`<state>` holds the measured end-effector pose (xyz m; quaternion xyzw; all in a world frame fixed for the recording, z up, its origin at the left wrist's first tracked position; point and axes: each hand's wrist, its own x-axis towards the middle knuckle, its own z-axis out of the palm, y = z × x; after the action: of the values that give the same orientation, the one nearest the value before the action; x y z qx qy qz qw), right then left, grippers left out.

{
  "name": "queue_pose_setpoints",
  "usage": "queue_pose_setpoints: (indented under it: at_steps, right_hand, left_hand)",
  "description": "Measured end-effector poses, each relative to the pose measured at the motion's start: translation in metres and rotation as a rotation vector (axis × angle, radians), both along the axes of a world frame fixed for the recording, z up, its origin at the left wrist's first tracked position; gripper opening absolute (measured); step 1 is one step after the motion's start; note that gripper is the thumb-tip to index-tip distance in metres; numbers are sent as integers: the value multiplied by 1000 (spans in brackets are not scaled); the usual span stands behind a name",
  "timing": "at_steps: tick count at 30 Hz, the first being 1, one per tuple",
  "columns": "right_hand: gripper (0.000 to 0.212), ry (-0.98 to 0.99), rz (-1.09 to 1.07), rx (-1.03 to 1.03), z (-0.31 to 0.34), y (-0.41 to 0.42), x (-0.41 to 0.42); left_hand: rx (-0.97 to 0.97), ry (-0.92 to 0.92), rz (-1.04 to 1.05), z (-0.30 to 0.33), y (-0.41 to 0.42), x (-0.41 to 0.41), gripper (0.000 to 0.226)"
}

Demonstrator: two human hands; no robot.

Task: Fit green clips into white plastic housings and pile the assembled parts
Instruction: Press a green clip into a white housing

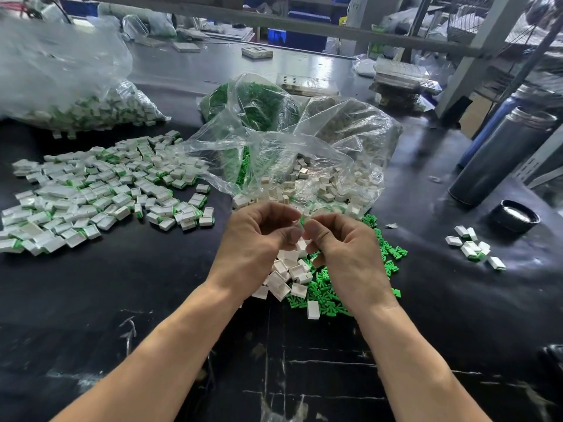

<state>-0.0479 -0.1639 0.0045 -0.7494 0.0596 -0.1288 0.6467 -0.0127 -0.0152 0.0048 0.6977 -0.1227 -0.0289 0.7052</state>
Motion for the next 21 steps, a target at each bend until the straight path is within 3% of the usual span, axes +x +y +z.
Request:
queue_pose_setpoints:
  at_steps: [11, 15, 21]
  right_hand:
    - [17, -103, -27, -121, 0, 4, -3]
    - [17, -117, -45, -217, 0, 6, -5]
    - [15, -139, -62, -328, 2, 7, -5]
  left_hand:
    - [-36, 61, -1, 2, 5, 1, 11]
    - [23, 18, 5, 2, 5, 1, 6]
    - [118, -58, 38, 3, 7, 1, 18]
